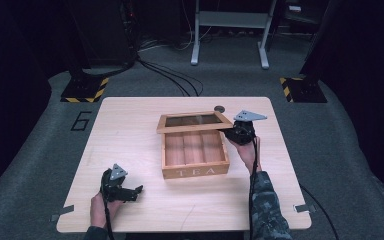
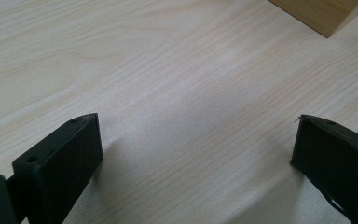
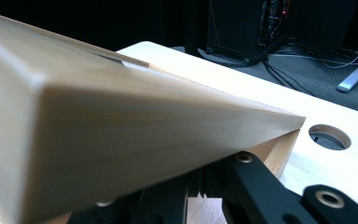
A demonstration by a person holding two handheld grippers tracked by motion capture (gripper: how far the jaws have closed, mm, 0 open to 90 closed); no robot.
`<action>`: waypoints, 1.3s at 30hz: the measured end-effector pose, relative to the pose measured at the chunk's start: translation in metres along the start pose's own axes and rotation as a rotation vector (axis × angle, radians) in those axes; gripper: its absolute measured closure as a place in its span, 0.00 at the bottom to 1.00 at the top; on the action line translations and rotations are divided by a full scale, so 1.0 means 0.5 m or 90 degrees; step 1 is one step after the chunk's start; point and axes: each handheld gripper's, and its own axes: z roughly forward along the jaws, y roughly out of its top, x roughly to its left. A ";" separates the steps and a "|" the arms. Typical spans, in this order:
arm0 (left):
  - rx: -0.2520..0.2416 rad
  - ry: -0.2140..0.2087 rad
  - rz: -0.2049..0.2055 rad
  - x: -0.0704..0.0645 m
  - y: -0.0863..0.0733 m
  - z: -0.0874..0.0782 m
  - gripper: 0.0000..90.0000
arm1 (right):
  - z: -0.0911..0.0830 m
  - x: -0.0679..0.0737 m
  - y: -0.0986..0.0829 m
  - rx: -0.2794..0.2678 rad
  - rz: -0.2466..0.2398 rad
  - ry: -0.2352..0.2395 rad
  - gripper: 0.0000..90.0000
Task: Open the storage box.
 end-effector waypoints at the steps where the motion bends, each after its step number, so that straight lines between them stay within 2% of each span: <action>1: 0.001 -0.001 0.003 0.001 0.000 0.000 0.02 | 0.000 0.000 0.000 0.000 0.000 0.000 0.99; 27: -0.001 0.000 -0.003 -0.001 0.000 0.000 0.02 | 0.001 0.001 0.002 0.003 0.003 -0.002 0.99; 28: 0.001 -0.001 0.004 0.001 0.000 0.000 0.02 | 0.002 0.000 0.002 0.002 0.000 -0.002 0.99; 39: 0.001 -0.001 0.003 0.001 0.000 0.000 0.02 | 0.002 -0.001 0.006 0.001 -0.002 -0.004 0.99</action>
